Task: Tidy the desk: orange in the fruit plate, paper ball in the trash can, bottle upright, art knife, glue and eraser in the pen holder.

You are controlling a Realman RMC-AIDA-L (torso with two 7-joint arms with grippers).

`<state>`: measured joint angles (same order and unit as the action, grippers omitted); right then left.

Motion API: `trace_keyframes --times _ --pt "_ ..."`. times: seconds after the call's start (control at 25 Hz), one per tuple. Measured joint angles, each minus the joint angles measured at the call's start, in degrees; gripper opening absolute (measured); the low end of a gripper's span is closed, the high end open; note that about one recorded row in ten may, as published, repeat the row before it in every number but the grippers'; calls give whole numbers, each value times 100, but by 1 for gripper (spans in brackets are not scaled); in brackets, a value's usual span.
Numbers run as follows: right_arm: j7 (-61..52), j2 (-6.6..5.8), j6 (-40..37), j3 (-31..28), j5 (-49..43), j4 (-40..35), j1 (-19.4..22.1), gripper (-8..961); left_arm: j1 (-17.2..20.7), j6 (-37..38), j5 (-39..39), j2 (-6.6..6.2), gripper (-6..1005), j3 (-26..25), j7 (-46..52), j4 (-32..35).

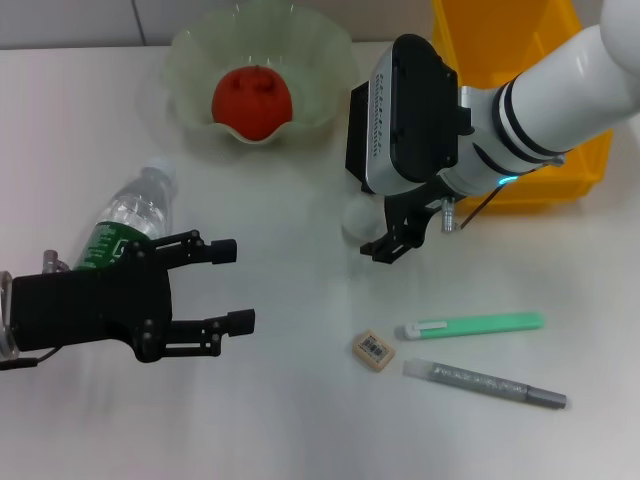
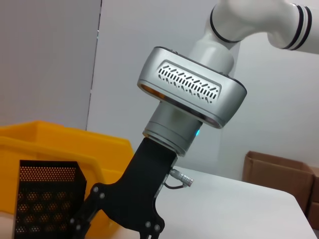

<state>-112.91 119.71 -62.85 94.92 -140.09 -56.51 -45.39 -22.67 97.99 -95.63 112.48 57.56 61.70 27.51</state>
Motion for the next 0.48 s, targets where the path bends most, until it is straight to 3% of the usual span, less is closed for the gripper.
trace_keyframes --times 0.28,0.48 --pt "-48 0 168 42 0 0 62 666 10 20 1 11 833 -26 0 0" --pt "-51 0 168 44 0 -19 74 523 17 33 5 9 833 -30 1 0"
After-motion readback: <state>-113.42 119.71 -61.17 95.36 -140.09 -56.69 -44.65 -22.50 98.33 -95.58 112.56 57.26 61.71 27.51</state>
